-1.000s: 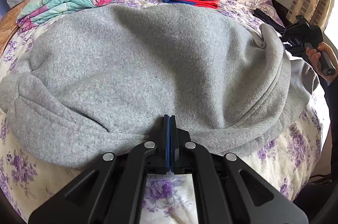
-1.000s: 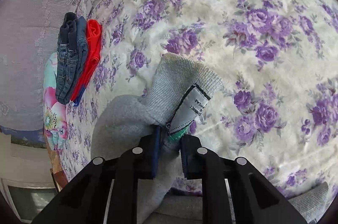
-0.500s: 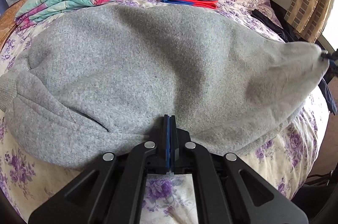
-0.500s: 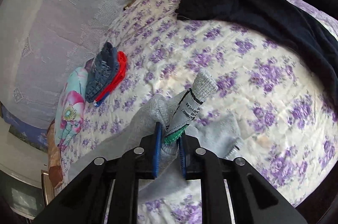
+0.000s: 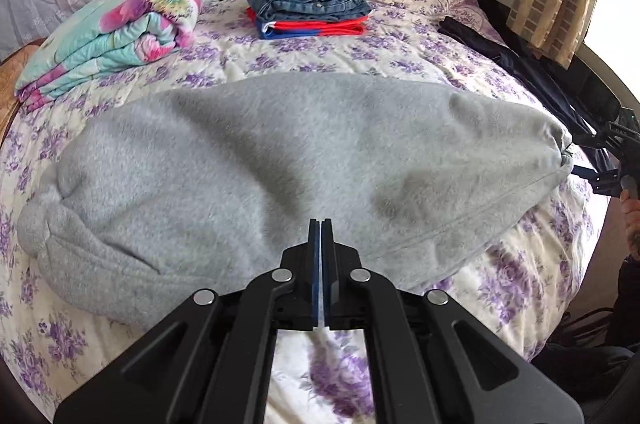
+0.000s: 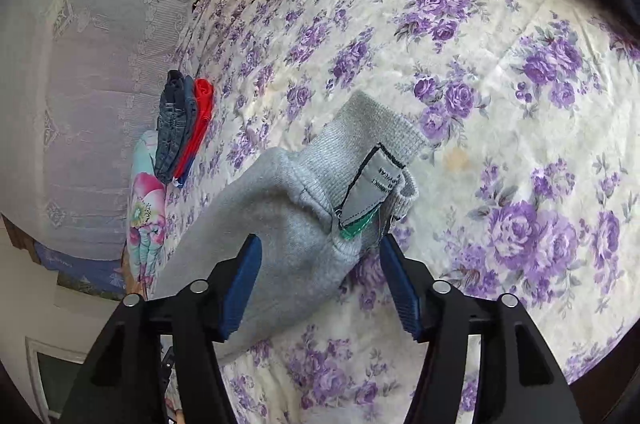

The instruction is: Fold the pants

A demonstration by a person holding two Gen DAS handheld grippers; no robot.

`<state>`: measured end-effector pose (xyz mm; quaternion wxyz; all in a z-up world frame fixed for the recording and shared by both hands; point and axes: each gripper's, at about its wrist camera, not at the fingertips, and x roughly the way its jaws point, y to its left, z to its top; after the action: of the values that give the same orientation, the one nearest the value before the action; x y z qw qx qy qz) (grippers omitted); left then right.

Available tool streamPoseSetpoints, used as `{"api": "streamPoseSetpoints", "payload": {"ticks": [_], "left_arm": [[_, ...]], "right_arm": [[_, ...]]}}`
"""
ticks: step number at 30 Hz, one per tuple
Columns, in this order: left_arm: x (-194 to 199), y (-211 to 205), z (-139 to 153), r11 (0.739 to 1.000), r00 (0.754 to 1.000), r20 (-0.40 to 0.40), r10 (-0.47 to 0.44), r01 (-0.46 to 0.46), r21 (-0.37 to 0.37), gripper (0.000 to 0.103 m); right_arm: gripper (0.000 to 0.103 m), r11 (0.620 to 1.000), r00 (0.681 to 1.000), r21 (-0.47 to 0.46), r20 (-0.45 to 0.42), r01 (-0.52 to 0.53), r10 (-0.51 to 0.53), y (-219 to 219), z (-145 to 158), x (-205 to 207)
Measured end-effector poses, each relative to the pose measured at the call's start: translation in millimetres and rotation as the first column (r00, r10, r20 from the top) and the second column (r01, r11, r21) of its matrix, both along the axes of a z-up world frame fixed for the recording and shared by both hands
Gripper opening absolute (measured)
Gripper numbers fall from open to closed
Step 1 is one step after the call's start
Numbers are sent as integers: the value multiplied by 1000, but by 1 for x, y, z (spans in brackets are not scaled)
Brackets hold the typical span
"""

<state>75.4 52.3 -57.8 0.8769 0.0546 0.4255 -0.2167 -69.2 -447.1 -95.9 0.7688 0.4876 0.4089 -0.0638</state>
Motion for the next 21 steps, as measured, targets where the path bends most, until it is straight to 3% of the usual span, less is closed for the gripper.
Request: {"api": "streamPoseSetpoints", "payload": {"ticks": [4,7,8,9,10,12,14,16,18,21], "left_arm": [[22,-15,-20,1000,996,-88,-10,10,-4,0],[34,-15,-44,1000,989,-150,11,-9,15,0],[37,-12,-49,1000,986,-166,11,-11,-1,1],[38,-10,-50,1000,985,-174,10,-14,-21,1],[39,-8,-49,999,984,-180,8,-14,-32,1],[39,-9,-49,999,984,-178,8,-13,-29,1],[35,-14,-50,1000,988,-157,9,-9,1,1],[32,-18,-50,1000,990,-137,14,-10,29,1],[31,-17,-50,1000,990,-139,17,-14,23,1],[33,-14,-51,1000,988,-152,11,-10,6,1]], "right_arm": [[66,997,998,46,-16,62,-61,-4,-26,6],[60,993,993,64,43,103,-106,-19,-35,18],[52,993,992,58,65,100,-103,-22,-33,23],[30,995,992,33,81,90,-92,-23,-27,28],[22,997,993,-25,91,75,-72,-20,-14,32],[20,982,992,-187,125,31,-7,-6,23,38],[20,958,996,-287,89,11,15,4,43,43],[19,957,1000,-290,6,6,-4,-2,29,48],[20,968,996,-251,-81,5,-26,-16,-10,50],[28,985,999,-174,-46,4,-12,-27,-32,45]]}}
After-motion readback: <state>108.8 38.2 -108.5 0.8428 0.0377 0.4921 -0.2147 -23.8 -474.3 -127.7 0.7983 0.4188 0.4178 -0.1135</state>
